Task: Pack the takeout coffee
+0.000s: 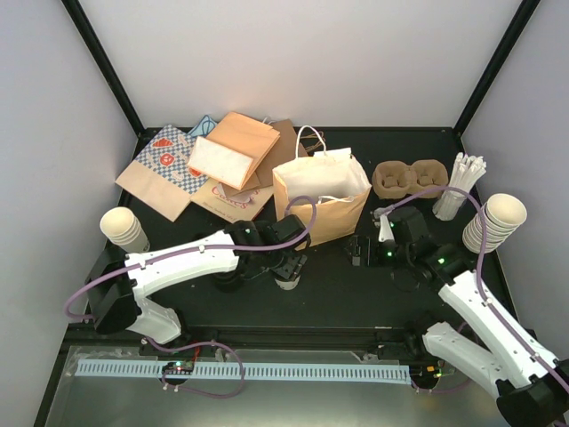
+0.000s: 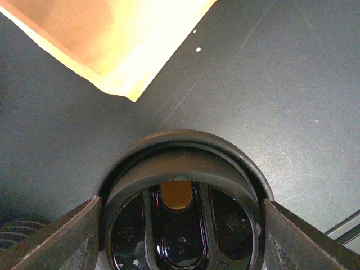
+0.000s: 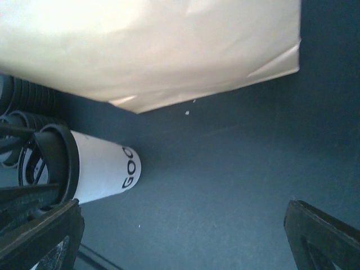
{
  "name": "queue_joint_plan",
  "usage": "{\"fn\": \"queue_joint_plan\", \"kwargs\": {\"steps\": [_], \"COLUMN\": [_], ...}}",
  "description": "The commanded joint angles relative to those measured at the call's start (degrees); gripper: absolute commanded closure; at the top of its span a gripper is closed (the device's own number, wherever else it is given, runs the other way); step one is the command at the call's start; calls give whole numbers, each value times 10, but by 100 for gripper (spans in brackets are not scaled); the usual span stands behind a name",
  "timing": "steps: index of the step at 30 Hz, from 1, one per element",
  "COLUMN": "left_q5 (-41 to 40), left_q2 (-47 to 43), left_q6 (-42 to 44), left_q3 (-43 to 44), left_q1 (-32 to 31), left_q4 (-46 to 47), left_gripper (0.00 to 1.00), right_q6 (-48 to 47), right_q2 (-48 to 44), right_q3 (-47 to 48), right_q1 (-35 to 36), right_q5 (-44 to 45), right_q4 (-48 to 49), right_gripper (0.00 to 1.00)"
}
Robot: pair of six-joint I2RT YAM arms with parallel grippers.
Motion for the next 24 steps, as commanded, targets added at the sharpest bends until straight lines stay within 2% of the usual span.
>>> {"fn": "queue_joint_plan", "kwargs": {"steps": [1, 12, 18, 24], "left_q5": [2, 27, 17, 13], "left_q2": [16, 32, 55, 75], "left_q6": [0, 13, 18, 15], "left_q3": [-5, -25, -32, -37], "left_q1": [-8, -16, -22, -26], "left_q4": [-5, 12, 6, 4], "left_gripper": [32, 34, 35, 35], "right_q6": [20, 83, 106, 118], "right_q2": [6, 21, 28, 59], "right_q3": [-29, -142, -186, -212], "right_q1": [-2, -2, -1, 0], "right_q5": [-84, -238, -274, -301], "right_q4": [51, 195, 261, 317], "right_gripper": [0, 2, 6, 16]}}
